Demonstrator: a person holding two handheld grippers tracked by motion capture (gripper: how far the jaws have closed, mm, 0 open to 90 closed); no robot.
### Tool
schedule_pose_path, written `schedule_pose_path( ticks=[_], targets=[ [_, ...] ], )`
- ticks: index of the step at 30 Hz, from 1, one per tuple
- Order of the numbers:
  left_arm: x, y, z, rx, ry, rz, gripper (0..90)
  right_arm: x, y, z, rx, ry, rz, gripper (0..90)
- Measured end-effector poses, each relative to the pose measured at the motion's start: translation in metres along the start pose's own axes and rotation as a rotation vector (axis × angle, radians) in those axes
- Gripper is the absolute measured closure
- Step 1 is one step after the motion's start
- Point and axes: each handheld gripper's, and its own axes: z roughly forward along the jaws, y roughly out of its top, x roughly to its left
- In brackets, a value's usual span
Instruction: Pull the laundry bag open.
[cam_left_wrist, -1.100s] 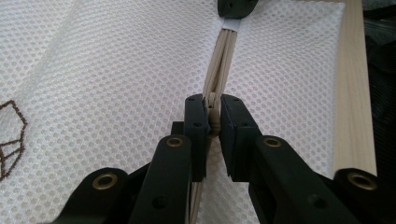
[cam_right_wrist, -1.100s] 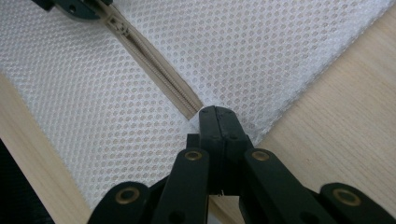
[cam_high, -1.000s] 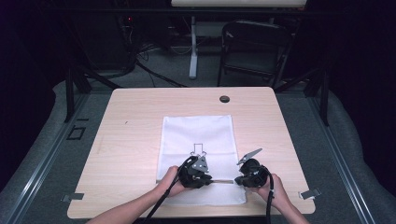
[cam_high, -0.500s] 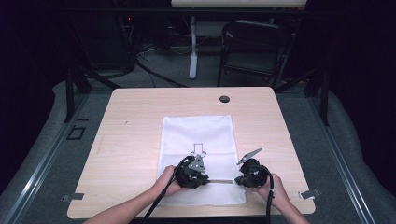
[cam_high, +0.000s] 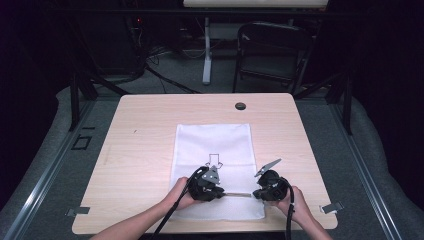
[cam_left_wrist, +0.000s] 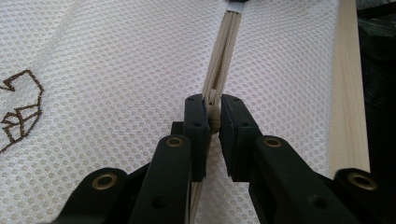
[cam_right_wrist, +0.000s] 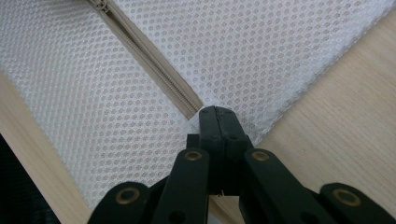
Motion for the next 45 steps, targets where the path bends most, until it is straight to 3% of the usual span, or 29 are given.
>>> schedule_pose_path(
  ticks=[3, 14, 29, 31, 40, 42, 45],
  targets=[
    [-0.002, -0.001, -0.002, 0.004, -0.002, 0.008, 81.4, 0.001, 0.0, 0.001, -0.008, -0.003, -0.003, 90.0],
    [0.0, -0.013, -0.011, 0.001, -0.01, -0.026, 81.3, 0.0, 0.001, 0.0, 0.001, -0.006, -0.009, 90.0],
    [0.0, -0.017, -0.019, 0.022, -0.003, -0.014, 81.3, 0.0, 0.001, 0.0, 0.0, -0.009, -0.007, 90.0],
    [0.001, -0.018, -0.019, 0.004, -0.014, -0.023, 81.3, -0.001, 0.0, 0.0, 0.005, -0.011, -0.009, 90.0],
    [0.002, -0.022, -0.021, 0.012, -0.01, -0.019, 81.3, -0.001, 0.0, 0.0, 0.005, -0.011, -0.009, 90.0],
    [0.001, -0.022, -0.022, 0.032, 0.004, -0.003, 81.3, -0.001, 0.0, 0.0, 0.005, -0.012, -0.009, 90.0],
    [0.002, -0.023, -0.022, 0.015, -0.006, -0.01, 81.4, -0.001, 0.0, 0.0, 0.004, -0.011, -0.009, 90.0]
  ],
)
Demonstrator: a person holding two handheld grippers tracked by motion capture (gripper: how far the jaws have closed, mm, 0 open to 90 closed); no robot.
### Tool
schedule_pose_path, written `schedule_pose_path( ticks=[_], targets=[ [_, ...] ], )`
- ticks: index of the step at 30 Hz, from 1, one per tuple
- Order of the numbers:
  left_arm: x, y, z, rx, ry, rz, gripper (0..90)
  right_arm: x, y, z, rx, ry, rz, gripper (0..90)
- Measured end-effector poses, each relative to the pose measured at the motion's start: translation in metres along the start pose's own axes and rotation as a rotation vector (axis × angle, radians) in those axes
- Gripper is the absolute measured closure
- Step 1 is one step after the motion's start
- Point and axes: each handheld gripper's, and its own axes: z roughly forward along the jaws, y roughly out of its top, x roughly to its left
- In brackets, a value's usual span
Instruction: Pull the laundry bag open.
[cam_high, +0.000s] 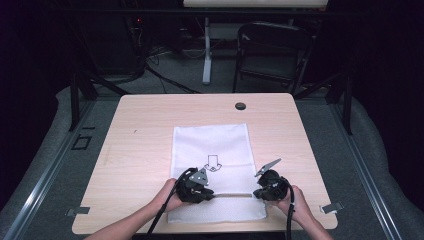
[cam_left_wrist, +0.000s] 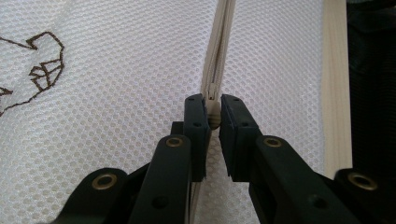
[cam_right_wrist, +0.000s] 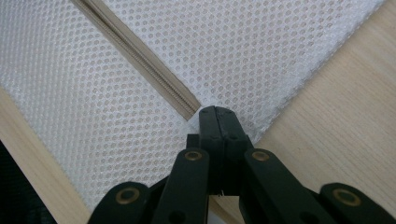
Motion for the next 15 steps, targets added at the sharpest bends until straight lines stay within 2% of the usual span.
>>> schedule_pose_path(
  ticks=[6, 7, 15],
  targets=[
    [0.001, -0.002, -0.001, 0.001, -0.001, -0.001, 81.4, 0.0, 0.0, 0.0, 0.001, 0.001, 0.001, 90.0],
    [0.001, -0.002, -0.002, 0.009, 0.006, 0.01, 81.4, 0.0, 0.0, 0.0, 0.001, 0.0, 0.002, 90.0],
    [0.004, -0.012, -0.009, 0.011, 0.003, -0.016, 81.3, 0.0, 0.0, 0.0, -0.003, 0.0, 0.006, 90.0]
  ],
)
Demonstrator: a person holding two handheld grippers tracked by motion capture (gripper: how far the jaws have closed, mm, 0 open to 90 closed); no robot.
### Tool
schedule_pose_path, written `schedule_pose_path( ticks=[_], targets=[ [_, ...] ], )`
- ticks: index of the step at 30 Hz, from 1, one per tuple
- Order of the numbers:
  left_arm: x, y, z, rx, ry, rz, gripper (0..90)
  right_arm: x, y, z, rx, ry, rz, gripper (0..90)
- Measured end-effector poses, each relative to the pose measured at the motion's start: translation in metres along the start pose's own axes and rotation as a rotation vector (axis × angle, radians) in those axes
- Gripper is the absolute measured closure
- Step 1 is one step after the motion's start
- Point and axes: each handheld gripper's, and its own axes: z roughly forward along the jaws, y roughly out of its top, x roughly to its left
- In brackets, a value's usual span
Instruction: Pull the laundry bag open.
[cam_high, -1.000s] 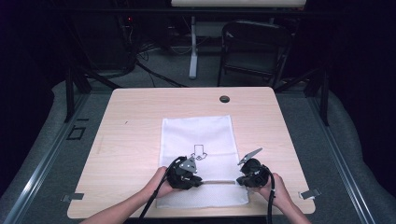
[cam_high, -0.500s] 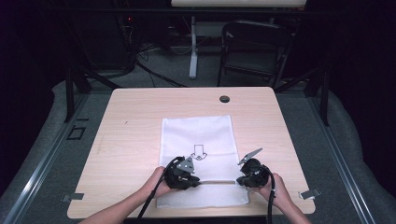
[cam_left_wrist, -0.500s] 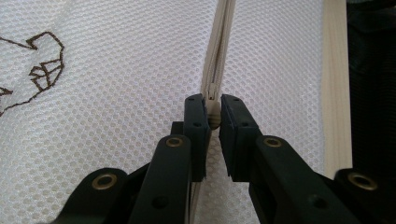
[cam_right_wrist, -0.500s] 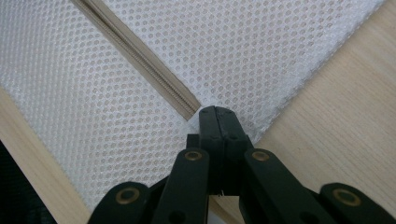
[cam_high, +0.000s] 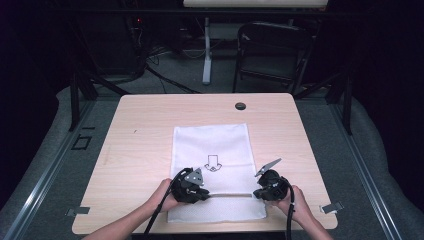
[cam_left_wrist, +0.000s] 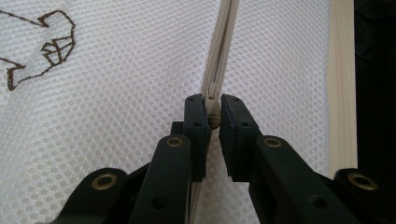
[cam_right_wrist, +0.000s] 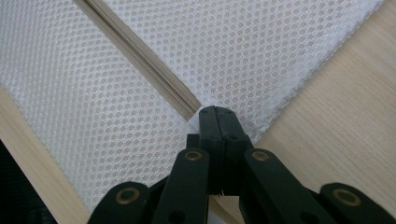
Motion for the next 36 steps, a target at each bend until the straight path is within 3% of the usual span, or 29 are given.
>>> schedule_pose_path(
  ticks=[1, 2, 9, 36],
  targets=[
    [0.0, -0.001, -0.001, 0.01, 0.015, 0.001, 81.4, 0.0, 0.0, 0.0, -0.001, 0.001, 0.001, 90.0],
    [0.001, -0.002, -0.002, -0.002, 0.0, -0.006, 81.3, 0.0, 0.0, 0.0, 0.0, 0.0, 0.0, 90.0],
    [0.001, -0.004, -0.006, -0.003, -0.001, -0.007, 81.3, 0.0, 0.0, 0.0, 0.005, -0.002, -0.003, 90.0],
    [0.005, -0.022, -0.022, 0.02, 0.02, -0.035, 81.3, 0.001, 0.001, 0.0, 0.004, -0.003, -0.001, 90.0]
  ],
)
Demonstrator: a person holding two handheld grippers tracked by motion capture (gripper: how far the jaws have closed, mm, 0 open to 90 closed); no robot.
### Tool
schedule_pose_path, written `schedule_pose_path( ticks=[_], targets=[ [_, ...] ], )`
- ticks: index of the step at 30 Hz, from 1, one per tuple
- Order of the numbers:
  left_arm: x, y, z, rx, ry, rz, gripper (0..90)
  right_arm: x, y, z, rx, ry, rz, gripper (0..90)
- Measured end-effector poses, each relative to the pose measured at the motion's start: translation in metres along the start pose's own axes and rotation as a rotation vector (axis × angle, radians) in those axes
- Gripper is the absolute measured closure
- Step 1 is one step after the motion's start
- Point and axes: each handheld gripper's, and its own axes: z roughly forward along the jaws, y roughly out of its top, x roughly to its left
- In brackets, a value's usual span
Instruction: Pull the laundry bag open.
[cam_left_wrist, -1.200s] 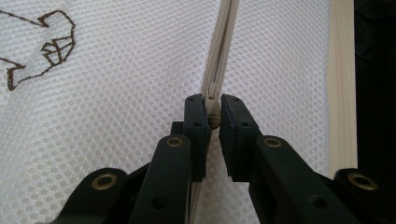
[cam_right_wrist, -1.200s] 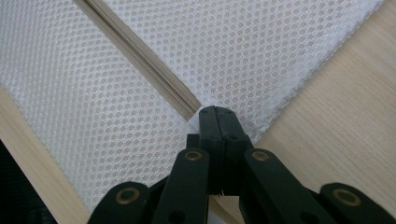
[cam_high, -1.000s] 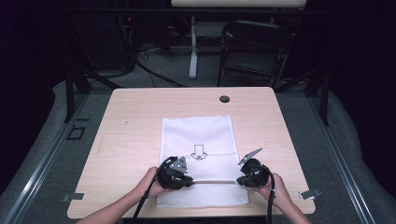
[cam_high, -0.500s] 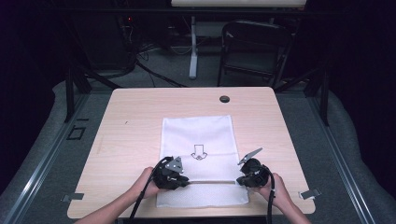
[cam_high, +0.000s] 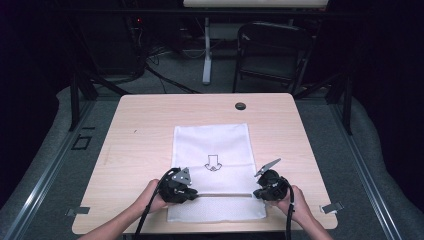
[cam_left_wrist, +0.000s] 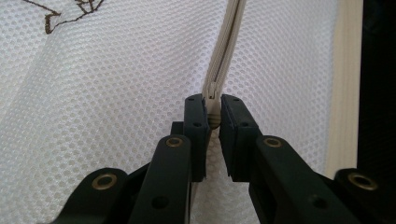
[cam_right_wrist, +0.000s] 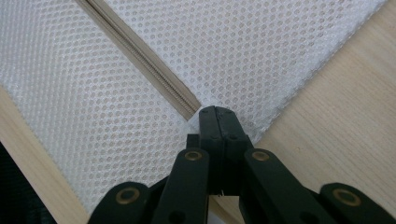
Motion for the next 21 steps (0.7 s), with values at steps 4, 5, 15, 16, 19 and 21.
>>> schedule_pose_path(
  ticks=[4, 5, 15, 16, 19, 21],
  targets=[
    [0.0, 0.0, 0.0, -0.002, -0.003, -0.002, 81.4, 0.0, 0.0, 0.0, 0.002, -0.001, 0.0, 90.0],
    [0.0, 0.0, 0.0, 0.005, 0.003, -0.001, 81.3, 0.0, 0.0, 0.0, 0.002, 0.0, 0.001, 90.0],
    [0.003, -0.012, -0.009, 0.005, 0.005, -0.021, 81.4, 0.0, 0.0, 0.0, 0.0, -0.001, 0.0, 90.0],
    [0.002, -0.013, -0.009, 0.005, 0.007, -0.023, 81.4, 0.0, 0.0, 0.0, 0.0, -0.001, 0.001, 90.0],
    [0.002, -0.013, -0.011, 0.001, 0.004, -0.024, 81.4, 0.0, -0.001, 0.0, -0.003, 0.001, 0.005, 90.0],
    [0.002, -0.014, -0.012, 0.005, 0.007, -0.022, 81.4, 0.0, 0.0, 0.0, 0.002, 0.0, 0.001, 90.0]
  ],
)
